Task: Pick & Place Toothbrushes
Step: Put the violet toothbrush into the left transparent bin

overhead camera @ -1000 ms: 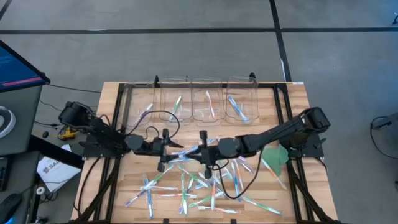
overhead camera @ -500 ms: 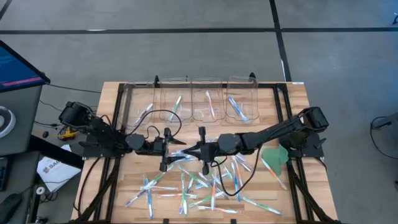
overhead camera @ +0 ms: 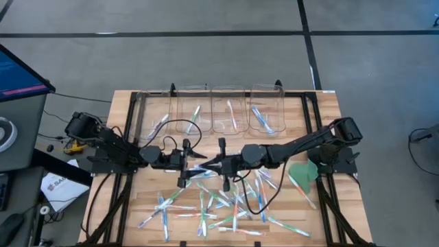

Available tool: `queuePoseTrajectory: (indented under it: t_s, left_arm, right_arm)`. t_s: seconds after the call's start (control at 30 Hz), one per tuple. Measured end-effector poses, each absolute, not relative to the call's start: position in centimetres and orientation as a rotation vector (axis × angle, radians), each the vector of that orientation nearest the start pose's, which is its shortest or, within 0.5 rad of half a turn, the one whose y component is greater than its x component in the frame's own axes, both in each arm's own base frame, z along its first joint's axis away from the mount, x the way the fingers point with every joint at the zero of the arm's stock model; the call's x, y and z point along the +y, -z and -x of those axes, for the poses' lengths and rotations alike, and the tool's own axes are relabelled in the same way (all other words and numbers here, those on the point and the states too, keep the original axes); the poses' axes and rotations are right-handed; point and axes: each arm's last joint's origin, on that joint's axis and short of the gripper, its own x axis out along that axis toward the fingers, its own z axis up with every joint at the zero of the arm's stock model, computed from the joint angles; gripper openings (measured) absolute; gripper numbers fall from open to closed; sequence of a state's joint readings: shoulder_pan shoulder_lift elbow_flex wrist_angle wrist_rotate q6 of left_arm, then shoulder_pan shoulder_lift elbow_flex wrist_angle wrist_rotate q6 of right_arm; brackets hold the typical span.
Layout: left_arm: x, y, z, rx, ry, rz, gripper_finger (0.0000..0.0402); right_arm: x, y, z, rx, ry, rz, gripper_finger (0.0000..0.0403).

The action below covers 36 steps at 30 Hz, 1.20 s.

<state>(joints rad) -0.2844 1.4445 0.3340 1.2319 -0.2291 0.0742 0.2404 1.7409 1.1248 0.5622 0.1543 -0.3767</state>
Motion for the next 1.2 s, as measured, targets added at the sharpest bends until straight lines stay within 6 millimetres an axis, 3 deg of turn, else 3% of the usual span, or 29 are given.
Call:
queuePoseTrajectory:
  t_s: [0.4,0.67,0.83,1.13,1.2]
  left_arm:
    - [-6.4,-19.3,-24.2,-0.159,0.045,-0.084,0.0236]
    - [-6.4,-19.6,-24.4,-0.164,0.044,-0.084,0.021]
    - [-6.4,-19.6,-24.4,-0.163,0.044,-0.084,0.016]
    - [-6.5,-19.3,-24.4,-0.133,0.048,-0.09,0.0025]
    - [-6.5,-19.2,-24.4,-0.127,0.05,-0.092,0.0016]
  right_arm:
    - [8.7,-26.6,-38.6,0.037,-0.089,0.384,0.0]
    - [8.7,-26.5,-38.6,0.043,-0.09,0.385,0.0]
    - [8.7,-26.3,-38.6,0.062,-0.093,0.383,0.0]
    - [8.7,-26.2,-38.6,0.075,-0.09,0.383,0.0007]
    - [8.7,-26.1,-38.5,0.087,-0.091,0.385,0.0018]
